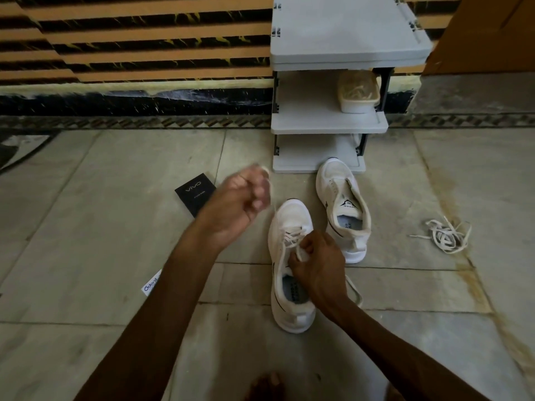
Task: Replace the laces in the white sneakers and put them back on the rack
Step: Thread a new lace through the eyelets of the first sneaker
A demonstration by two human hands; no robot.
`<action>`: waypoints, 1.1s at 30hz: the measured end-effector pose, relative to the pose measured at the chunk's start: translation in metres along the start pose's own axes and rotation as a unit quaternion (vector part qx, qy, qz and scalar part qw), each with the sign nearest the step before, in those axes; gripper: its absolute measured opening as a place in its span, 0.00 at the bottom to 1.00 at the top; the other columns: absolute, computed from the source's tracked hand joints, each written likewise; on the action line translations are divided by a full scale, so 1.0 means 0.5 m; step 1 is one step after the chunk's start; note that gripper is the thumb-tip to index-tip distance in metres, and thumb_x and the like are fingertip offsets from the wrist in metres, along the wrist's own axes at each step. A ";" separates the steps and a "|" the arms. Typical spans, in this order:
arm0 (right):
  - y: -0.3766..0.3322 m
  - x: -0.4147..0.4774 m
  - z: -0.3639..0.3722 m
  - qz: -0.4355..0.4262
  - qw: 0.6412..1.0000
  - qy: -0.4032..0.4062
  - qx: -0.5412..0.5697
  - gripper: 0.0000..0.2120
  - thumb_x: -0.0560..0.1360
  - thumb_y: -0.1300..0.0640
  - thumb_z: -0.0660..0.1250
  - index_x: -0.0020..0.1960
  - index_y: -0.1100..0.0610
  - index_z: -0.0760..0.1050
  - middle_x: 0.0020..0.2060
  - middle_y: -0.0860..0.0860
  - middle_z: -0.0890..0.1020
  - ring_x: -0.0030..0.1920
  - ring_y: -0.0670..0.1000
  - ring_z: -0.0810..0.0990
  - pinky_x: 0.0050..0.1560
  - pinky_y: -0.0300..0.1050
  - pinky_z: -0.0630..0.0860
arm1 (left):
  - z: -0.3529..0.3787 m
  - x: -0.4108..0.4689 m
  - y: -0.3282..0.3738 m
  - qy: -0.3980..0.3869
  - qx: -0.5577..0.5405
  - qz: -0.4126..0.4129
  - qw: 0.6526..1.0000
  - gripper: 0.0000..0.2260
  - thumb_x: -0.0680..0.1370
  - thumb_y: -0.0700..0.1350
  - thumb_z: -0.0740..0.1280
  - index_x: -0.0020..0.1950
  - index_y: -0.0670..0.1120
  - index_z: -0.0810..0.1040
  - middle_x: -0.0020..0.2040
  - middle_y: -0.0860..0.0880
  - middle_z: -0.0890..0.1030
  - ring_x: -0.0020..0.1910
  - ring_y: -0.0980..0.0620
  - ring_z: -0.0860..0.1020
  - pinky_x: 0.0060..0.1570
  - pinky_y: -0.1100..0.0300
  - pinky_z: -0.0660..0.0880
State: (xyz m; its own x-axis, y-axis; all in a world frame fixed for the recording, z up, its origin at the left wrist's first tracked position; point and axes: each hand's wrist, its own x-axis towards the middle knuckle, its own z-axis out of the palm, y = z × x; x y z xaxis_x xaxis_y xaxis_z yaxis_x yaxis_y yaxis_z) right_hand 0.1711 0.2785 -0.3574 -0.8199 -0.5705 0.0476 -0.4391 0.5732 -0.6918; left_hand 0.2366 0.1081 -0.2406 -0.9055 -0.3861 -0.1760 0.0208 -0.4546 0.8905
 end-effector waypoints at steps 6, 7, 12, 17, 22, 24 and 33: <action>-0.007 -0.002 -0.006 0.003 1.000 -0.016 -0.002 0.14 0.67 0.54 0.76 0.49 0.55 0.75 0.43 0.50 0.78 0.40 0.47 0.76 0.40 0.39 0.73 | 0.046 0.005 0.111 -0.159 -0.330 0.202 0.908 0.14 0.74 0.29 0.55 0.42 0.44 0.76 0.32 0.49 0.76 0.30 0.54 0.73 0.35 0.63 0.70; -0.008 -0.001 -0.007 0.005 1.000 -0.018 -0.006 0.15 0.67 0.54 0.76 0.49 0.55 0.75 0.43 0.50 0.79 0.40 0.47 0.76 0.41 0.39 0.73 | 0.062 0.004 0.119 -0.175 -0.342 0.213 0.898 0.15 0.74 0.29 0.52 0.42 0.43 0.76 0.33 0.48 0.76 0.30 0.54 0.72 0.35 0.62 0.69; -0.012 -0.001 -0.010 0.005 0.999 -0.036 -0.028 0.16 0.68 0.53 0.75 0.51 0.56 0.75 0.46 0.50 0.79 0.41 0.47 0.75 0.41 0.37 0.69 | 0.109 -0.005 0.111 -0.218 -0.329 0.188 0.900 0.16 0.75 0.31 0.52 0.42 0.43 0.78 0.32 0.50 0.76 0.29 0.56 0.72 0.33 0.65 0.66; -0.018 0.025 -0.042 0.000 0.995 -0.090 -0.037 0.15 0.67 0.51 0.77 0.48 0.53 0.75 0.42 0.49 0.80 0.40 0.48 0.78 0.42 0.40 0.74 | 0.104 -0.031 0.097 -0.002 0.003 0.080 0.997 0.09 0.78 0.35 0.61 0.55 0.45 0.75 0.33 0.51 0.76 0.30 0.59 0.72 0.30 0.69 0.70; -0.010 0.031 -0.088 0.018 0.991 -0.128 -0.027 0.07 0.68 0.52 0.76 0.38 0.53 0.80 0.33 0.46 0.82 0.35 0.44 0.80 0.33 0.30 0.68 | 0.071 -0.036 0.006 0.157 0.429 0.014 0.890 0.11 0.79 0.39 0.65 0.58 0.46 0.67 0.37 0.46 0.82 0.31 0.54 0.78 0.31 0.67 0.71; -0.001 0.027 -0.090 0.017 0.991 -0.132 -0.010 0.05 0.71 0.52 0.74 0.40 0.53 0.81 0.35 0.46 0.83 0.35 0.42 0.80 0.32 0.26 0.68 | 0.065 -0.034 -0.031 0.162 0.494 -0.015 0.854 0.10 0.79 0.38 0.66 0.56 0.46 0.68 0.38 0.46 0.82 0.32 0.55 0.79 0.31 0.67 0.72; 0.031 0.040 -0.105 0.124 0.959 -0.205 0.148 0.04 0.75 0.60 0.70 0.47 0.59 0.83 0.41 0.54 0.85 0.42 0.51 0.84 0.47 0.46 0.82 | 0.075 -0.021 -0.175 0.109 0.564 -0.039 0.817 0.07 0.74 0.38 0.70 0.41 0.50 0.81 0.38 0.54 0.82 0.42 0.52 0.81 0.52 0.53 0.78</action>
State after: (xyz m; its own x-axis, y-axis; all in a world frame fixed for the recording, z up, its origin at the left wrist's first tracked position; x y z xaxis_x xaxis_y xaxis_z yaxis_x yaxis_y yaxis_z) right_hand 0.1285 0.3067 -0.3293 -0.6450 -0.6565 -0.3912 -0.0752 0.5640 -0.8224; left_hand 0.2286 0.1820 -0.3007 -0.7854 -0.5817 -0.2116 -0.5496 0.4979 0.6709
